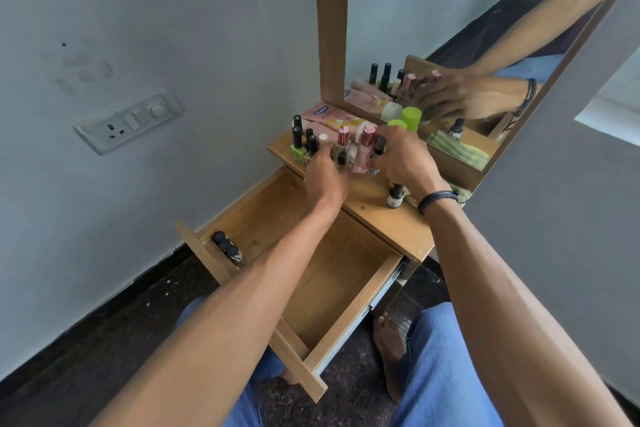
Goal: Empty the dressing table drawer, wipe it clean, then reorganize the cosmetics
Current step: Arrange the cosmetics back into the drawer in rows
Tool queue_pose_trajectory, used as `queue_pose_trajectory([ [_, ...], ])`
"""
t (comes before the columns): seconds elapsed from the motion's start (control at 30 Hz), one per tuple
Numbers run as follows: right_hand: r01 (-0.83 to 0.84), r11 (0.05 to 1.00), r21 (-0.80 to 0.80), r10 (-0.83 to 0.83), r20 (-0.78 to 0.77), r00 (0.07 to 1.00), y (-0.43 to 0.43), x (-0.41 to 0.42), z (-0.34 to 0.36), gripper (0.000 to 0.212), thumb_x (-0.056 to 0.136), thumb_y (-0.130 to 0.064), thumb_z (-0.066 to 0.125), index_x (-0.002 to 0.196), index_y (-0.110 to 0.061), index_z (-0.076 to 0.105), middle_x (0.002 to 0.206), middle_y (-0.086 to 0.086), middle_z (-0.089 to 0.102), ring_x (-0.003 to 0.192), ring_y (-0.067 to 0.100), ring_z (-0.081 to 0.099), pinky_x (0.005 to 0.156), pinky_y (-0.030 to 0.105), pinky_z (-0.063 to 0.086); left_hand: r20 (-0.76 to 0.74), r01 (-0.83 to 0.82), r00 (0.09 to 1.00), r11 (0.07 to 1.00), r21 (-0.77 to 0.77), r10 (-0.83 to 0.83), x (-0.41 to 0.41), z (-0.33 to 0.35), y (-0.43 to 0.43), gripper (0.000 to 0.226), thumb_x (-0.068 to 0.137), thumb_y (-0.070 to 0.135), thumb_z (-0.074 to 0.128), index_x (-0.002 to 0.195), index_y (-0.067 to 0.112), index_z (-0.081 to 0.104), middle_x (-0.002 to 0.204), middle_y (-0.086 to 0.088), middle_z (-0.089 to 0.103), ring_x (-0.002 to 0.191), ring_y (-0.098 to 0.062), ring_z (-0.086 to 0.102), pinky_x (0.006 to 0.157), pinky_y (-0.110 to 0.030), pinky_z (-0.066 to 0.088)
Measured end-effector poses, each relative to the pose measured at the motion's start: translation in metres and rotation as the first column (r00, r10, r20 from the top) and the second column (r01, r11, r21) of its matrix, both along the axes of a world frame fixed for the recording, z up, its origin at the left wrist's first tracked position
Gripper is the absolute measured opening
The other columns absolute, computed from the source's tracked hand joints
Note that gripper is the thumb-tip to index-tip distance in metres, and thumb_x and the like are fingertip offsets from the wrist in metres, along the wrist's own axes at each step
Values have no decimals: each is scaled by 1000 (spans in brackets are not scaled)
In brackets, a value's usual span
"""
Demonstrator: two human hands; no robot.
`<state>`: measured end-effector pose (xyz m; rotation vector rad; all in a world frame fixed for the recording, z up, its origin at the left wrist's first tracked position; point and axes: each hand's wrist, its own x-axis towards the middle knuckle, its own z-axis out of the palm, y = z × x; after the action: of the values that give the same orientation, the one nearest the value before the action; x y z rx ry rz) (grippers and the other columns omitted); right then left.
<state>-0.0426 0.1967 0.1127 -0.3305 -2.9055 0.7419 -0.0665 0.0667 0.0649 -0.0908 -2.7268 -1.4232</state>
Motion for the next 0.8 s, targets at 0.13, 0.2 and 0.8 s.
queue_pose_trajectory([
  [0.13,3,1000,-9,-3,-33,999,1,2,5,19,80,-11,76,95,-13,64,90,7,67,80,31,62,61,31,38,-47,-18,999,1000,-6,18,-1,-3,4,32,95,18,66,127,14,62,120,-5,70,112,-26,65,78,-26,40],
  [0.2,11,1000,-11,-12,-47,999,1,3,6,23,80,-9,75,101,-11,67,92,9,69,82,31,63,62,34,45,-77,-22,997,1000,-16,20,-1,-6,6,28,95,20,68,121,13,64,116,-3,71,107,-23,67,76,-23,40],
  [0.8,49,999,-18,-51,-130,990,-2,17,22,24,82,-17,78,103,-12,67,94,11,69,83,32,64,69,41,54,-155,-14,988,999,40,20,6,-18,-2,12,94,19,69,105,14,71,98,1,75,87,-19,74,81,-43,60],
])
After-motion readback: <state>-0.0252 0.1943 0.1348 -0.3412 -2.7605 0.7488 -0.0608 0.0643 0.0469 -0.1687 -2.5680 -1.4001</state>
